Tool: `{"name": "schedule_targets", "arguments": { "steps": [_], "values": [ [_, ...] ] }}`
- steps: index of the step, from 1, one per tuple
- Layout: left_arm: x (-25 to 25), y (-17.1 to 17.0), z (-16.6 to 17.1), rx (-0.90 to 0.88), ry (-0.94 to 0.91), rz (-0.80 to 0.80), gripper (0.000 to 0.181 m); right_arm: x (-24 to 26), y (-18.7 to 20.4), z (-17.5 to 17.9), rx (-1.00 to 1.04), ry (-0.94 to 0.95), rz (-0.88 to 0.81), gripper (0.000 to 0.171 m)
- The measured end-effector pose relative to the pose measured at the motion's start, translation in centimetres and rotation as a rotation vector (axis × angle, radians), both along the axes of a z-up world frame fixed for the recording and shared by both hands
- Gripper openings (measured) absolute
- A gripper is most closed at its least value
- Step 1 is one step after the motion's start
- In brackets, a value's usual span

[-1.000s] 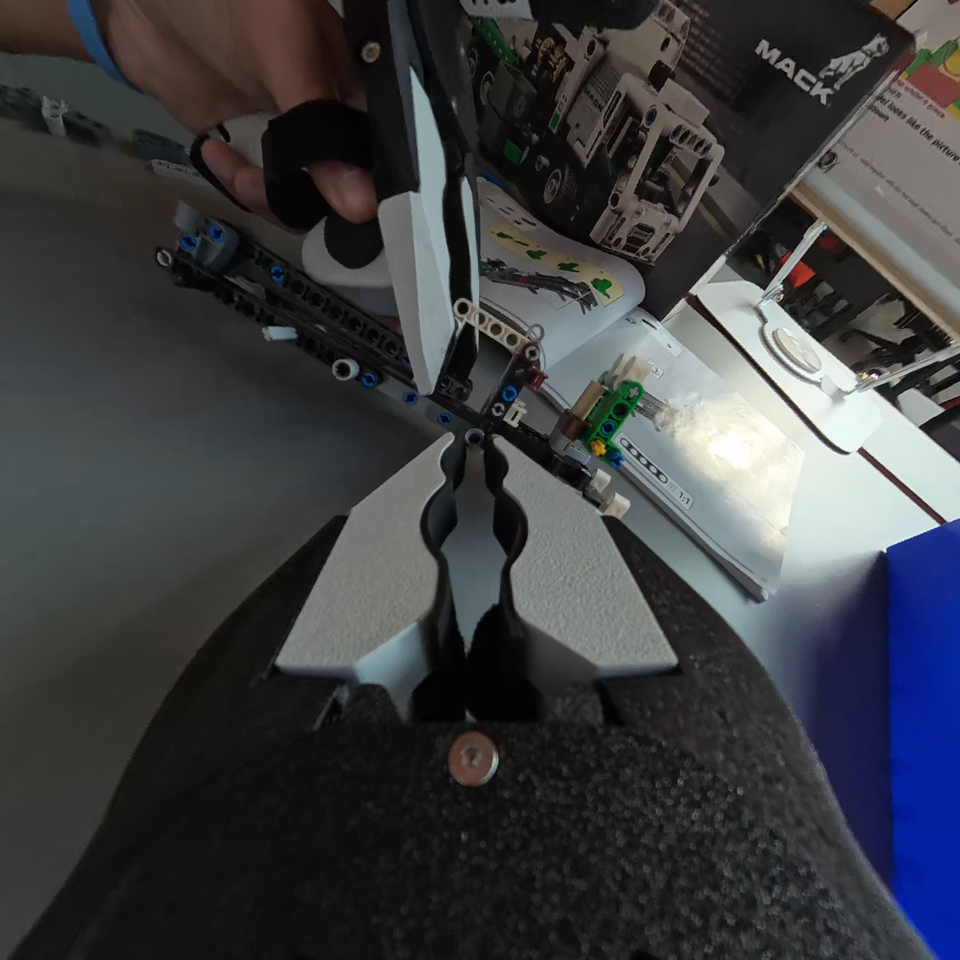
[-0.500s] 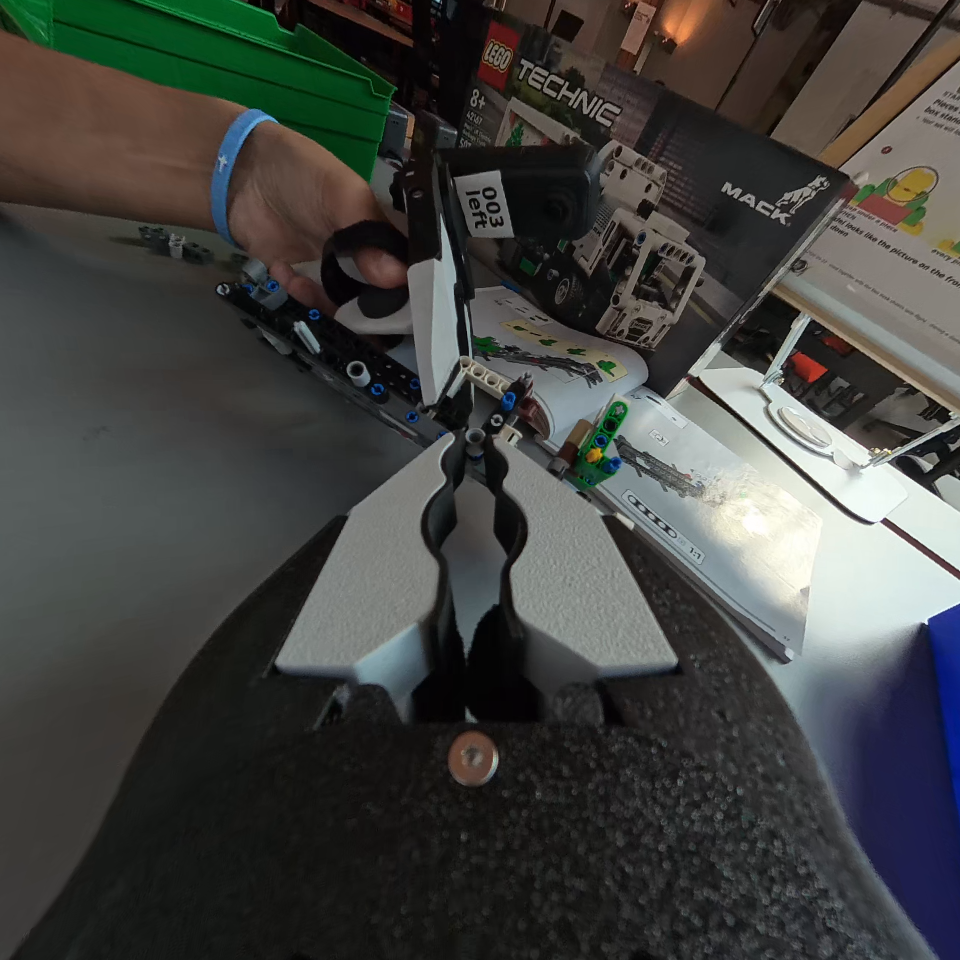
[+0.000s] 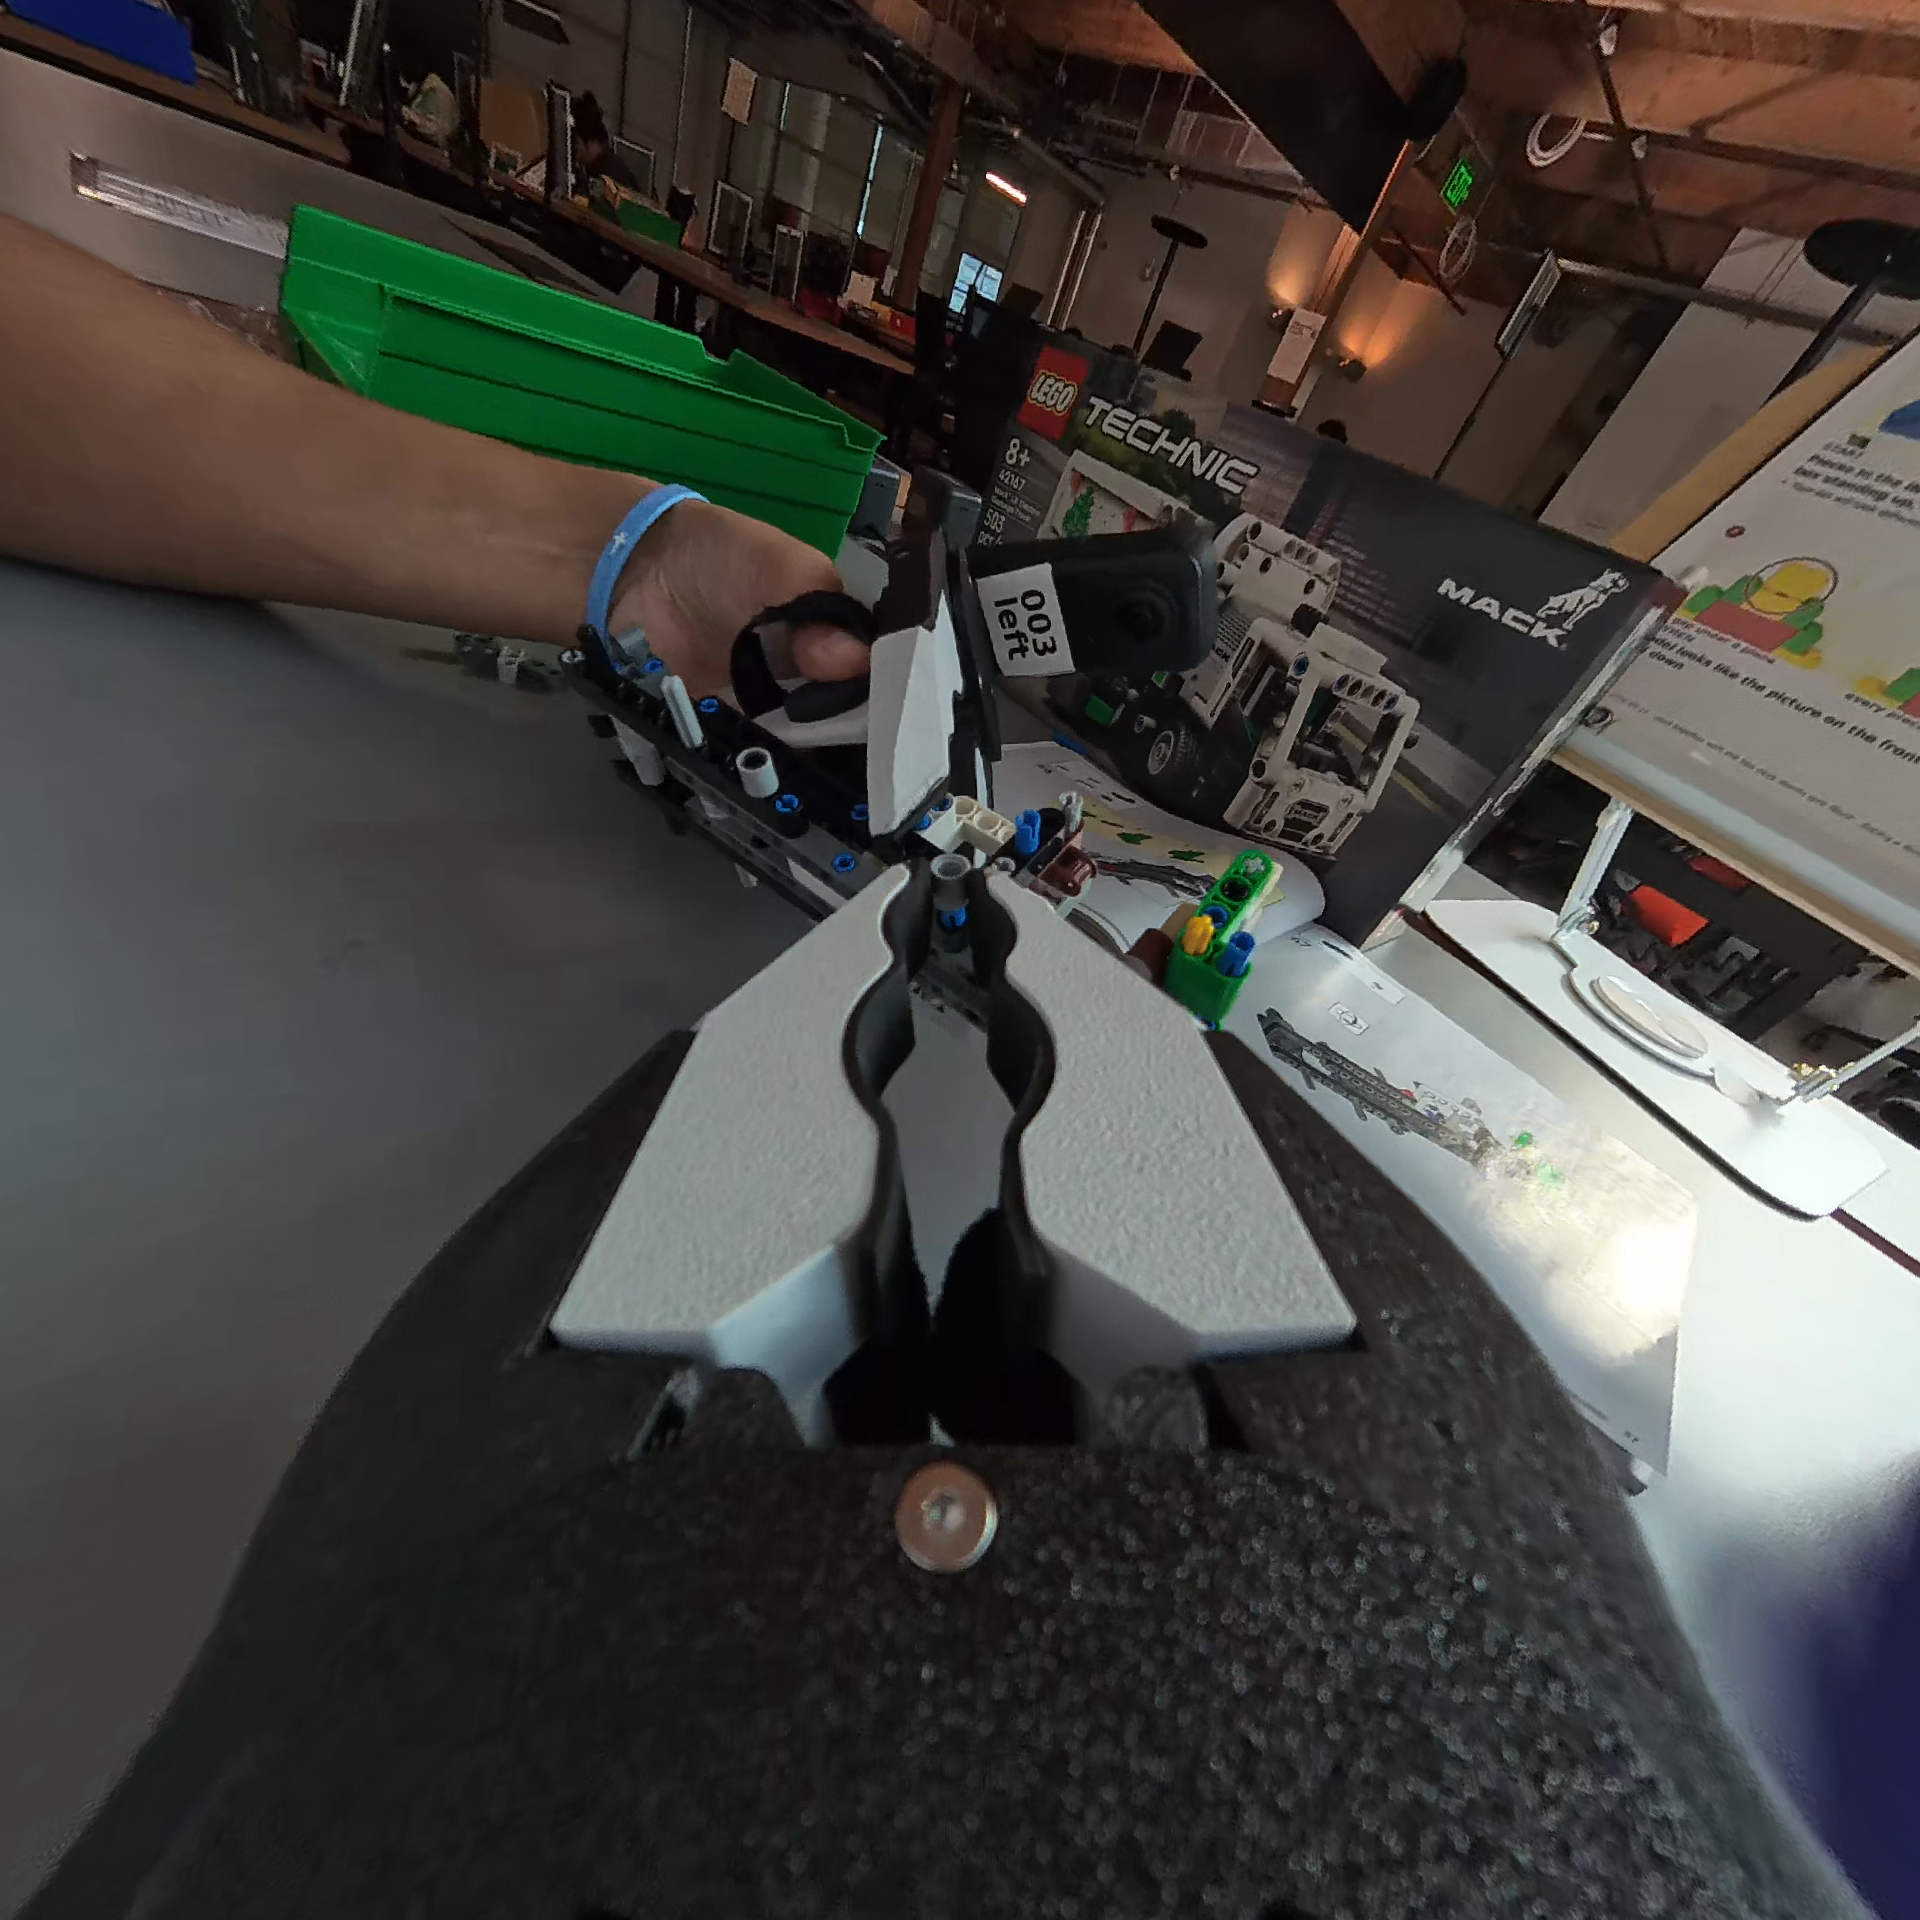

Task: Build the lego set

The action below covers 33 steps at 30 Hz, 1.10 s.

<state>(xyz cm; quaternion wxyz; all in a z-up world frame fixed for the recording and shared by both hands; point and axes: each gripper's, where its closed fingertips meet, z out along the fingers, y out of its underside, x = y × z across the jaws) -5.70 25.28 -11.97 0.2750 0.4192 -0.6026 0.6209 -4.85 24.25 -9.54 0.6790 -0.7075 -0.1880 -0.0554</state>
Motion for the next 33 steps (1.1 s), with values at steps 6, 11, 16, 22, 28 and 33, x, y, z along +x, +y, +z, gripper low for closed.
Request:
{"name": "schedule_targets", "arguments": {
  "steps": [6, 11, 16, 22, 28, 33],
  "values": [
    [-0.4, -0.3, 0.0, -0.009, 0.006, -0.030, 0.027, -0.4, -0.3, 0.0, 0.033, -0.059, 0.059, 0.005],
    [-0.6, -0.5, 0.2, -0.028, 0.011, -0.048, 0.027, -0.7, -0.5, 0.2, 0.076, -0.093, 0.116, 0.005],
    [-0.9, -0.7, 0.2, -0.024, 0.006, -0.067, 0.028, -1.0, -0.6, 0.2, 0.071, -0.091, 0.156, 0.005],
    [-0.2, -0.5, -0.9, 0.067, 0.005, -0.020, 0.028, -0.3, -0.3, -1.2, -0.029, -0.115, 0.110, 0.005],
    [0.2, 0.0, -1.7, 0.129, 0.011, 0.013, 0.028, 0.2, -0.3, -1.9, -0.051, -0.183, 0.045, 0.005],
    [0.8, 1.8, -3.8, 0.402, -0.028, 0.093, 0.028, 1.9, -1.4, -4.1, -0.292, -0.138, -0.062, 0.006]
  ]
}}
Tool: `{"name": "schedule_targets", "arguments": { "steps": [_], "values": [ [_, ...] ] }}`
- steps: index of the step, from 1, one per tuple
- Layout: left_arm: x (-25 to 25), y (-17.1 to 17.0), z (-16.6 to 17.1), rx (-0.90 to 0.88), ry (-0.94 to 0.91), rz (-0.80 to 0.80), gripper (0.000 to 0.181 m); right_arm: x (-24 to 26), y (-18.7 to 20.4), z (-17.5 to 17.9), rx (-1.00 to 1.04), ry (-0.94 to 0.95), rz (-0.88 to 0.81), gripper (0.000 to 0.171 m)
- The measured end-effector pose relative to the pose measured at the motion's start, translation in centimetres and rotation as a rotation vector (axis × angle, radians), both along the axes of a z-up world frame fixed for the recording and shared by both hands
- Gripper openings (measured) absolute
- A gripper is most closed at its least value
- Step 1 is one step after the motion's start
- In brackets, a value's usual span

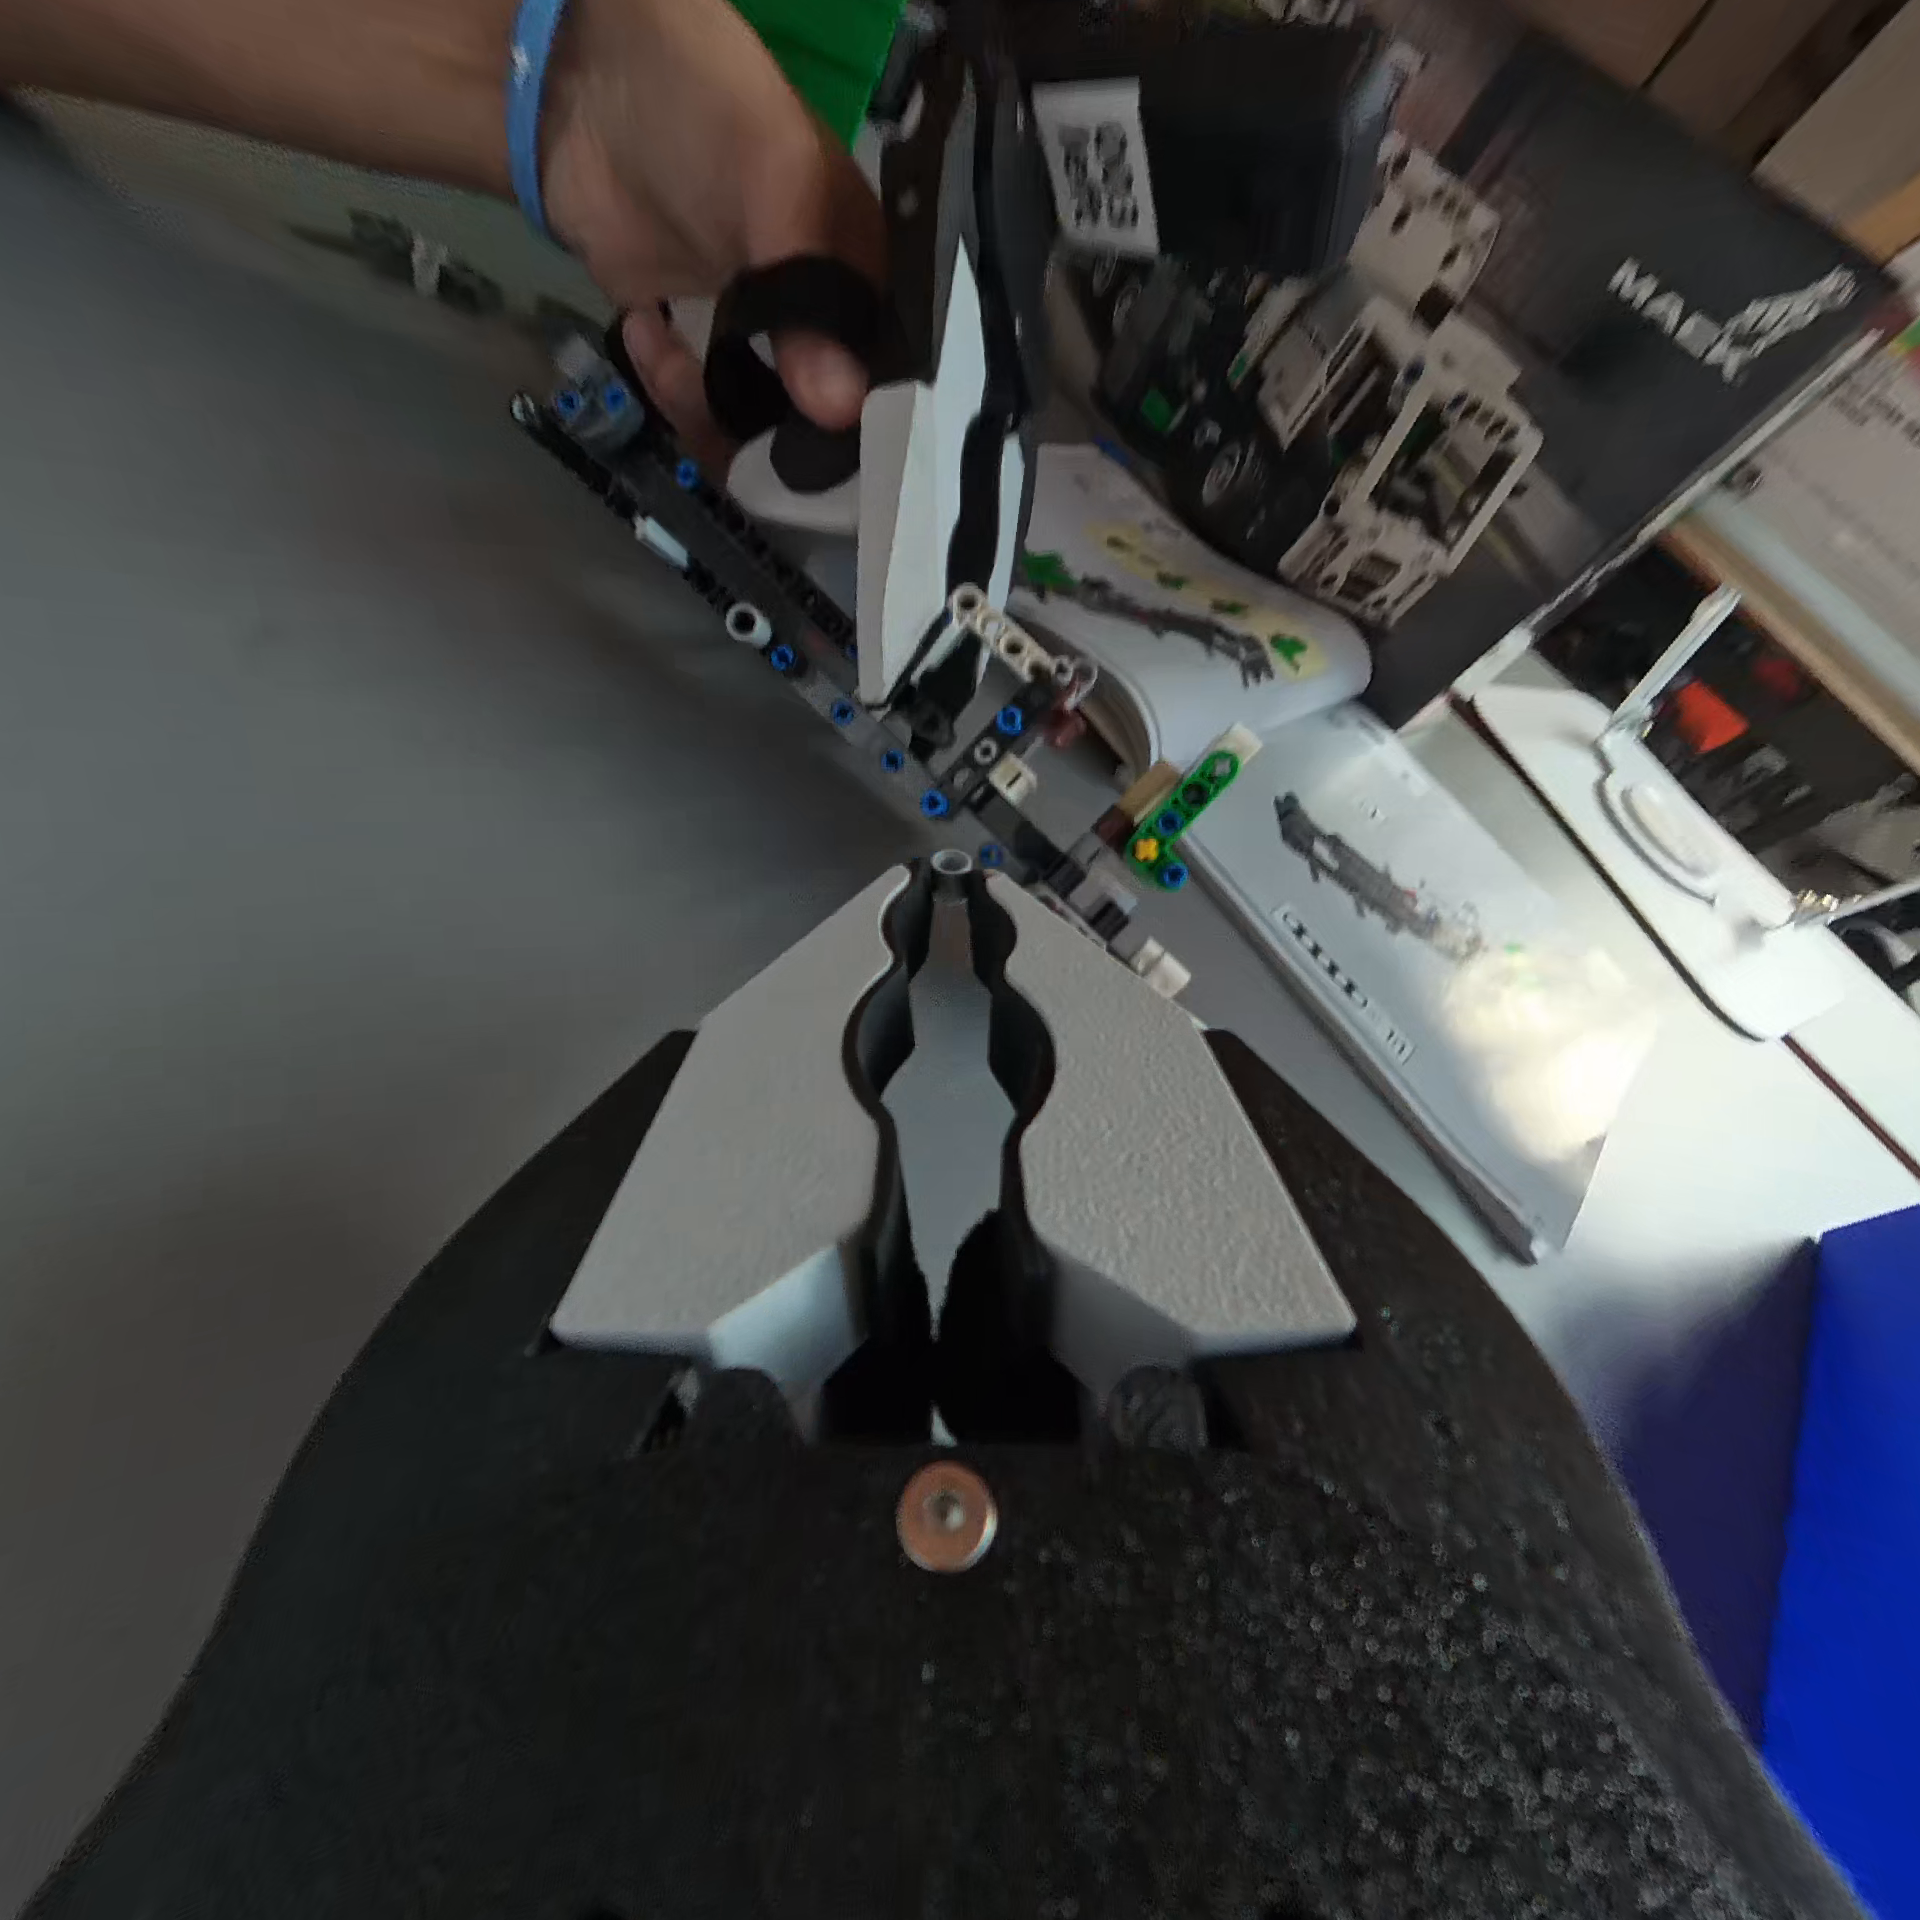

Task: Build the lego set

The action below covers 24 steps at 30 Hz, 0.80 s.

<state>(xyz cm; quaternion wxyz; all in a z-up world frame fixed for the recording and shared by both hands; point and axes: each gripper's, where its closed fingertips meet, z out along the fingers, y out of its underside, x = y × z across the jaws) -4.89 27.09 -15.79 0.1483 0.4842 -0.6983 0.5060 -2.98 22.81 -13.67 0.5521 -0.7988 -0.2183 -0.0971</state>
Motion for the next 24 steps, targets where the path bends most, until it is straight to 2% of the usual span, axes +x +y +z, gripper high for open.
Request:
{"name": "schedule_targets", "arguments": {
  "steps": [2, 5, 10, 13, 19, 24],
  "values": [
    [0.2, 0.8, -0.6, 0.165, -0.051, 0.021, 0.028, 0.3, -0.7, -0.5, -0.064, 0.009, -0.023, 0.006],
    [0.4, 0.6, -0.4, 0.342, -0.172, 0.006, 0.029, 0.1, -0.9, 0.8, 0.031, 0.064, -0.028, 0.006],
    [0.4, -0.3, -0.3, 0.640, -0.367, -0.018, 0.029, -0.1, -1.4, -1.8, -0.169, 0.152, -0.108, 0.006],
    [-0.4, -0.8, -1.3, 0.785, -0.369, -0.065, 0.029, -1.3, -1.6, -1.9, -0.166, 0.174, -0.089, 0.006],
    [-1.2, -1.9, -2.5, 0.749, -0.304, -0.019, 0.030, -2.8, -2.2, -2.2, -0.159, 0.197, -0.054, 0.006],
    [-1.4, -2.1, -1.4, 0.676, -0.325, 0.080, 0.038, -3.5, -2.9, -0.7, -0.086, 0.266, -0.011, 0.006]
  ]
}}
